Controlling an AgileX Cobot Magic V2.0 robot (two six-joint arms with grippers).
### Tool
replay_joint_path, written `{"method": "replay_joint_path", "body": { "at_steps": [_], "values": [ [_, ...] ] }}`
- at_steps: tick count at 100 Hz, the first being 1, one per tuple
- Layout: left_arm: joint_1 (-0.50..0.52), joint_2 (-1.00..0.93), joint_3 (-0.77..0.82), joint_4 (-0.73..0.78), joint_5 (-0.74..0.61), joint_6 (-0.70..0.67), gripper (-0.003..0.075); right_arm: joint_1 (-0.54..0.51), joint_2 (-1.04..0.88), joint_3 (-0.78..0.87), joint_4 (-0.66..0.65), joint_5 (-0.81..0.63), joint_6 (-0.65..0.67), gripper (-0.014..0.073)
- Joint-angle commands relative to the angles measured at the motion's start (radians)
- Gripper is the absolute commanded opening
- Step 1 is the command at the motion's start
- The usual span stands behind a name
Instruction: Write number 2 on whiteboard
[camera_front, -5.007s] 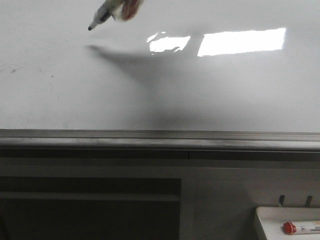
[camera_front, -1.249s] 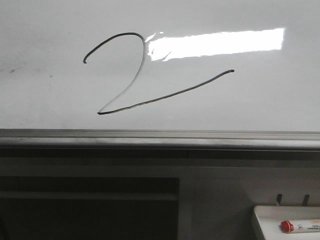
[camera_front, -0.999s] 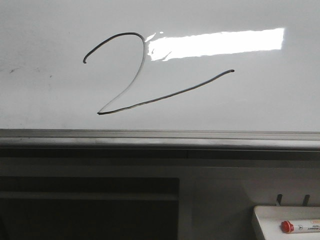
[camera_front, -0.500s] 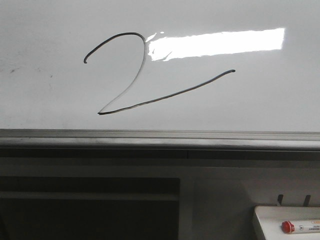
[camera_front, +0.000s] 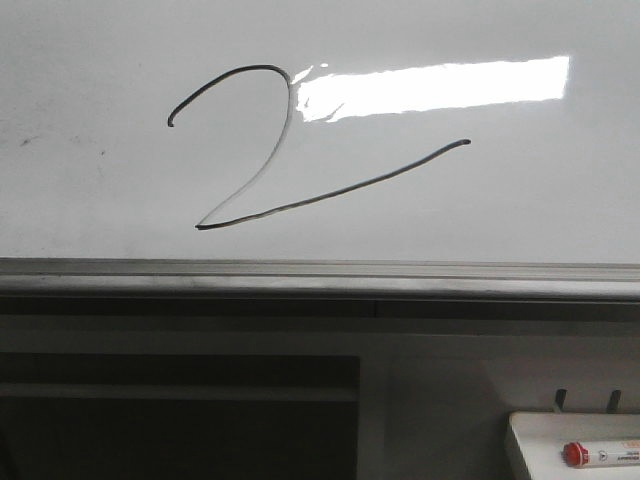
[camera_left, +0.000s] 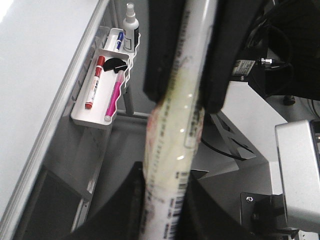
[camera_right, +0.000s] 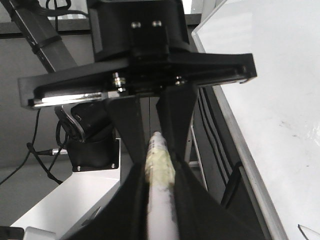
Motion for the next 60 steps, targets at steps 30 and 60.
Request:
{"method": "replay_joint_path", "body": {
  "at_steps": [30,60],
  "values": [
    [0.002,-0.025,0.002,-0.074,-0.214,-0.040,-0.0020,-0.021,-0.037,-0.036,-0.049,-0.062,-0.001,0.0414],
    [0.133,-0.194,0.276,-0.024,-0.659,-0.270,-0.0020,-0.262,-0.217,-0.030,-0.064,-0.120,0.099,0.0340]
  ]
}}
